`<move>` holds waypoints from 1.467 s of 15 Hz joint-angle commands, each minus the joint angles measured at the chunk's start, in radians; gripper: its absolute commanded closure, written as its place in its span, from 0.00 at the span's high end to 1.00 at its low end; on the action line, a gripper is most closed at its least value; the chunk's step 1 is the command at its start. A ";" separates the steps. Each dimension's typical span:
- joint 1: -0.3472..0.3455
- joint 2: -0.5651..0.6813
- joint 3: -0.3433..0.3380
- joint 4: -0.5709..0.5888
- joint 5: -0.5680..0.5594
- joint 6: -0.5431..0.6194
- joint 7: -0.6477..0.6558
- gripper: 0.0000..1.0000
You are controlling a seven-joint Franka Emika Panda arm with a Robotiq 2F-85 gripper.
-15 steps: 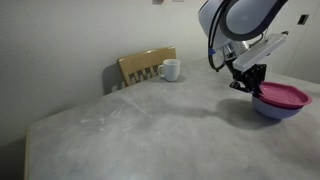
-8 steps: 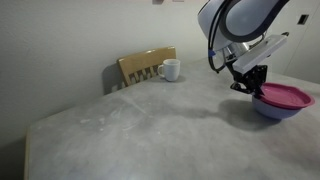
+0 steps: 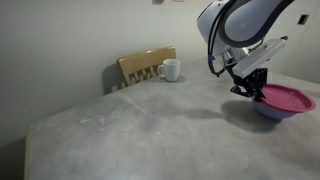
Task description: Place the pink lid on the blue bowl
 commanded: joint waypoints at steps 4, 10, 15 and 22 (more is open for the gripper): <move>0.000 0.002 0.002 0.009 -0.010 -0.005 0.013 0.70; 0.013 -0.076 -0.002 -0.036 -0.026 -0.043 0.078 1.00; 0.002 -0.184 0.018 -0.086 -0.012 -0.040 0.071 1.00; 0.001 -0.318 0.069 -0.086 -0.002 -0.099 0.057 1.00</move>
